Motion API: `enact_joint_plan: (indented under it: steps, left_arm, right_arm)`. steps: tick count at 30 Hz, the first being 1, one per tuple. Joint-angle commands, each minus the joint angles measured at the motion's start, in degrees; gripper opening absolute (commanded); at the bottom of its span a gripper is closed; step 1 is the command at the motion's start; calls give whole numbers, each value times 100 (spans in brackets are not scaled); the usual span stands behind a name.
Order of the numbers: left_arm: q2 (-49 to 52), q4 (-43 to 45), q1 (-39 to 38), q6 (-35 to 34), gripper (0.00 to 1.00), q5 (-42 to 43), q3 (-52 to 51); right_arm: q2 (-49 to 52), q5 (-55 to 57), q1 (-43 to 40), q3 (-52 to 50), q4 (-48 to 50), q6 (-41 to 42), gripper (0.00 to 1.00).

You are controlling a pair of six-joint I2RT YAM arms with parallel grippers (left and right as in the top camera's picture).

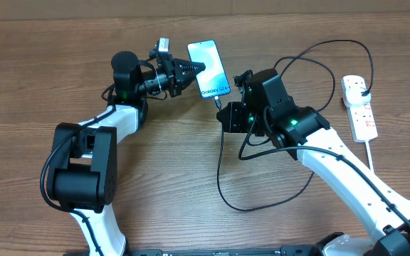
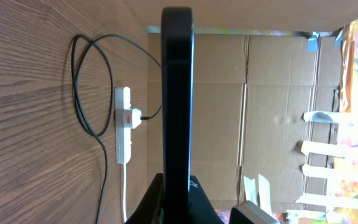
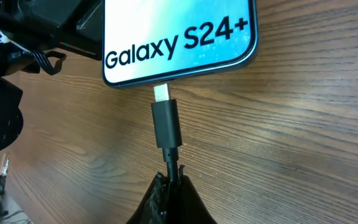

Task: Plug charger to phone and switch on socket
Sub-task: 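Align the plug tip with the phone's port using the right gripper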

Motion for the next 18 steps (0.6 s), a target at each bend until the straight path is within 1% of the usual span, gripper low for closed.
enact_joint_plan:
  steps: [1,18]
  left_arm:
    - [-28,92,57,133,4,9,173]
    - [-28,92,55,136,4,11,173]
  right_arm:
    - [-13,70,-44,-15,17,26,4]
    - [24,184,-44,-15,37,31,4]
